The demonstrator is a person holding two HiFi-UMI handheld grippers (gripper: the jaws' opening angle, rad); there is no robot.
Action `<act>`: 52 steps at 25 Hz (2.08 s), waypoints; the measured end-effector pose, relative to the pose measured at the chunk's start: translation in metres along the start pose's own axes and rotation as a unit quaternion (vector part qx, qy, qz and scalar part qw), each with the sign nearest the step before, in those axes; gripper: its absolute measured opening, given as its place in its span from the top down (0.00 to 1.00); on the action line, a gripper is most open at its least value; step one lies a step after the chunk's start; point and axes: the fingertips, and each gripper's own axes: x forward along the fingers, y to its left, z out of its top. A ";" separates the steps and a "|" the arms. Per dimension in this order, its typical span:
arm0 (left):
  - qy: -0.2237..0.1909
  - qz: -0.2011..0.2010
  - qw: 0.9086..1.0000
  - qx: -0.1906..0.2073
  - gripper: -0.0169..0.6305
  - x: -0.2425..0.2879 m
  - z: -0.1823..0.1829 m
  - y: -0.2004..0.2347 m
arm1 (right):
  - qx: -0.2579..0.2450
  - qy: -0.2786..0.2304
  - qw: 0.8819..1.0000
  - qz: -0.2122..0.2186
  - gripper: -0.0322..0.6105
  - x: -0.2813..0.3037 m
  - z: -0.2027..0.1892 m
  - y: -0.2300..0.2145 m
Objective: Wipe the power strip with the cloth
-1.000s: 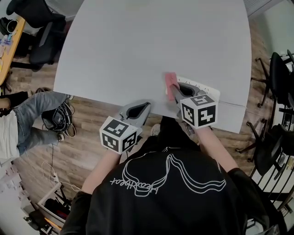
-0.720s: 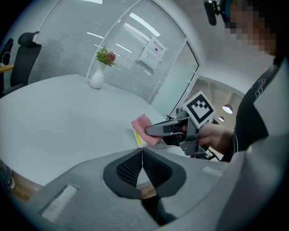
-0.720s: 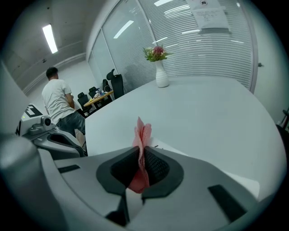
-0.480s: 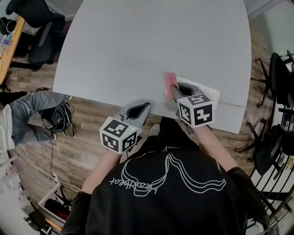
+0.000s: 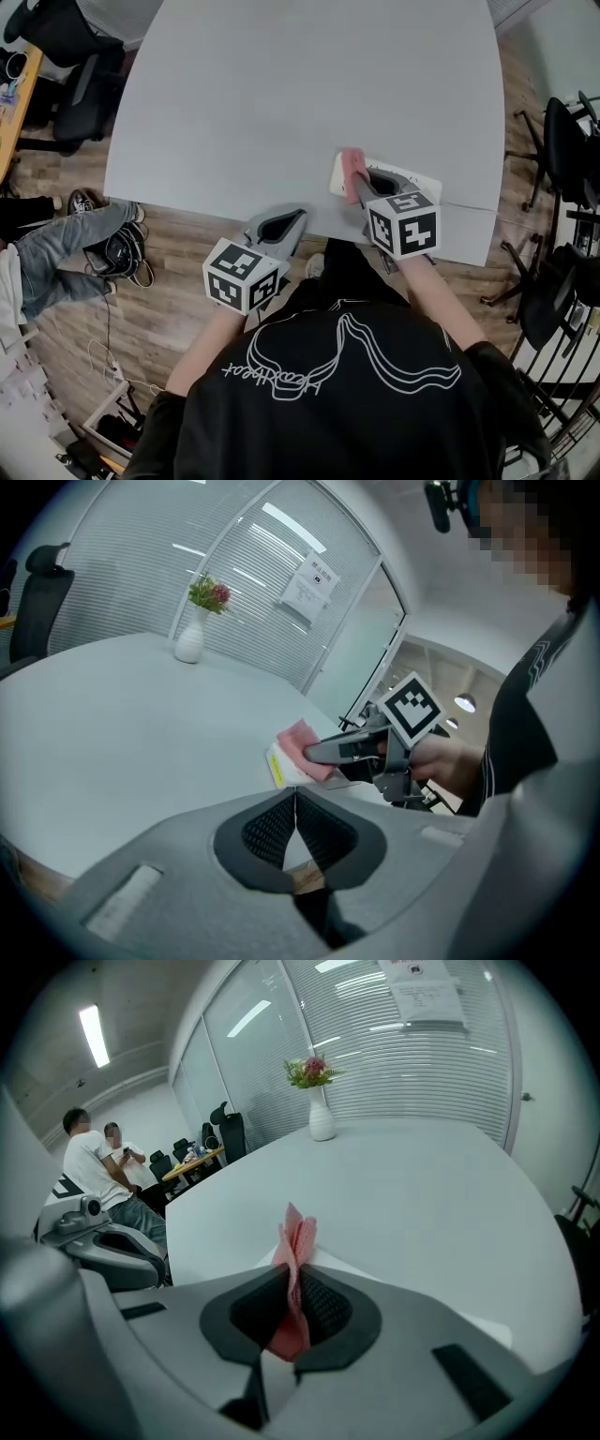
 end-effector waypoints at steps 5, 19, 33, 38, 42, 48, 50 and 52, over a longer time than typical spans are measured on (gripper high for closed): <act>0.005 -0.010 1.000 0.007 0.95 0.007 0.003 -0.008 | 0.011 -0.003 1.000 -0.014 0.89 -0.010 -0.005 -0.015; 0.018 -0.044 0.998 0.031 0.95 0.033 0.007 -0.035 | 0.051 -0.014 0.997 -0.056 0.89 -0.041 -0.028 -0.057; 0.026 -0.071 0.996 0.054 0.95 0.044 0.014 -0.063 | 0.093 -0.025 0.989 -0.111 0.89 -0.080 -0.057 -0.100; 0.029 -0.079 0.995 0.060 0.95 0.047 0.015 -0.073 | 0.111 -0.032 0.985 -0.130 0.89 -0.095 -0.067 -0.117; 0.028 -0.083 0.994 0.064 0.95 0.048 0.017 -0.078 | 0.124 -0.039 0.981 -0.146 0.89 -0.104 -0.074 -0.129; 0.012 -0.092 0.993 0.077 0.95 0.039 0.025 -0.091 | 0.141 -0.068 0.975 -0.155 0.89 -0.125 -0.080 -0.133; 0.002 -0.095 0.992 0.086 0.95 0.032 0.029 -0.098 | 0.136 -0.090 0.974 -0.159 0.89 -0.139 -0.076 -0.129; -0.008 -0.097 0.991 0.094 0.95 0.021 0.033 -0.104 | 0.128 -0.116 0.973 -0.151 0.89 -0.154 -0.068 -0.117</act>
